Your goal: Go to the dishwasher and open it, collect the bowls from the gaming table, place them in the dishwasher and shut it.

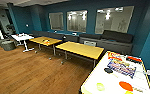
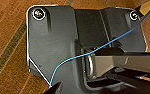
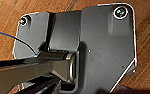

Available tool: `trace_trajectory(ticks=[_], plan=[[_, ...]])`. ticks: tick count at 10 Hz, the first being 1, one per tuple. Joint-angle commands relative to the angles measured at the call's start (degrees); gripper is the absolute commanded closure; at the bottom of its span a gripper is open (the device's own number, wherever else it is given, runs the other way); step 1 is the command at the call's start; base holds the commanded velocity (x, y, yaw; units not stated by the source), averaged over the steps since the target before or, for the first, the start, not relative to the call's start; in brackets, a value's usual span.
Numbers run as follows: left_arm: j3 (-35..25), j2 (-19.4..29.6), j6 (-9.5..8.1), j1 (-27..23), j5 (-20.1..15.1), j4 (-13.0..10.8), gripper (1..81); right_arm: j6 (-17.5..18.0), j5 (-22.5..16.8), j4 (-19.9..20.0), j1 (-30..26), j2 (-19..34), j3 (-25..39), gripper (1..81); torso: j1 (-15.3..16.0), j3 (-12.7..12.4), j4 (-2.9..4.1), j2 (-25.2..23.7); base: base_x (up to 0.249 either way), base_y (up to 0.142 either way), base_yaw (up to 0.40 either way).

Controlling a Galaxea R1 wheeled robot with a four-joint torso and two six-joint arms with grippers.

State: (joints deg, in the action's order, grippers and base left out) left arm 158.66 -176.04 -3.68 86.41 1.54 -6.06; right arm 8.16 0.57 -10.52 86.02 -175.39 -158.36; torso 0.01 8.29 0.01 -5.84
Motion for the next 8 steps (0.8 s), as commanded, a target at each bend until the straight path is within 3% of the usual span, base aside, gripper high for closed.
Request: trace_trajectory(ticks=[1,8], plan=[[-0.1,-0.2,0.25,-2.6,-3.0,-0.4,1.0,-0.1,-2.8,-0.2,-2.8,0.0,0.1,1.0,0.0,0.0,0.0,0.0,0.0,0.0,-0.253],[0.1,0.0,0.25,-2.6,-3.3,0.0,1.0,0.4,-2.7,-0.1,-2.8,-0.3,0.1,1.0,0.0,0.0,0.0,0.0,0.0,0.0,-0.339]])
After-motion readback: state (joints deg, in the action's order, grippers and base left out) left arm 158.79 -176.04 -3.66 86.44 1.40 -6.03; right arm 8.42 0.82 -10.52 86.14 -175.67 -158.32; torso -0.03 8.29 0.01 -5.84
